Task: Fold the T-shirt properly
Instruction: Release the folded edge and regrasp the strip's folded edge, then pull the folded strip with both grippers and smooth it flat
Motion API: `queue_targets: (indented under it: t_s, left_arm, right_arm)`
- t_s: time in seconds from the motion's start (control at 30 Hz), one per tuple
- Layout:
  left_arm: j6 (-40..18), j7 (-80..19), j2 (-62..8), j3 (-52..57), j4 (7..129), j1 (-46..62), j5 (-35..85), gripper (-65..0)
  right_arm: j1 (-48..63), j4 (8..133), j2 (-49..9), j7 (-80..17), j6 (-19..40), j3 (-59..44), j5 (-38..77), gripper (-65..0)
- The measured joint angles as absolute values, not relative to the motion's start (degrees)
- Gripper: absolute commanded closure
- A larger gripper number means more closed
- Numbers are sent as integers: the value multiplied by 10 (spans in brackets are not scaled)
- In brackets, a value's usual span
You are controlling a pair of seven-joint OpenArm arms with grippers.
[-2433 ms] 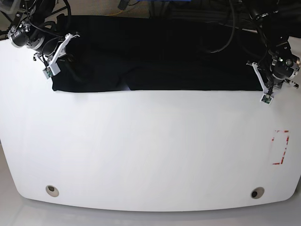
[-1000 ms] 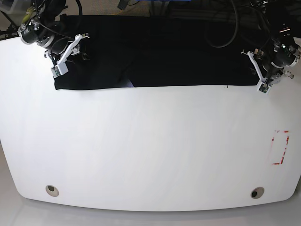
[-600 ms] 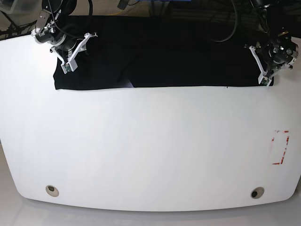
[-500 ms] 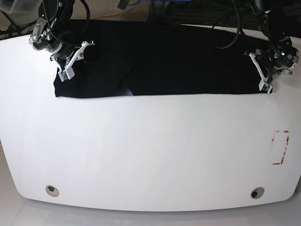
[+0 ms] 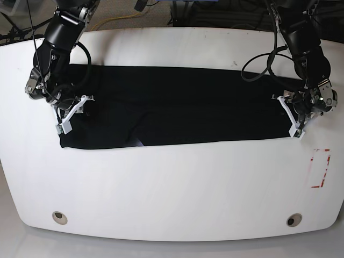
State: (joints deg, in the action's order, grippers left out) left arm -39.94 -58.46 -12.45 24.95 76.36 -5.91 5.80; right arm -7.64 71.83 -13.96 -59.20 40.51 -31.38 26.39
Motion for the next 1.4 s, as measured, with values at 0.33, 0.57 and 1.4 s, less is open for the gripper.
queue_targets:
  t_s: [0.33, 0.57, 1.4]
  left_arm:
    - [-400, -608, -116, 250, 775, -79, 47, -204]
    - [-400, -613, -116, 249, 787, -78, 44, -204]
    - [-400, -606, -116, 249, 791, -66, 47, -204]
  right_arm:
    - [-100, 835, -152, -687, 399, -323, 243, -460]
    - [-56, 884, -149, -688, 399, -321, 241, -465]
    - [-14, 842, -104, -615, 399, -317, 222, -149]
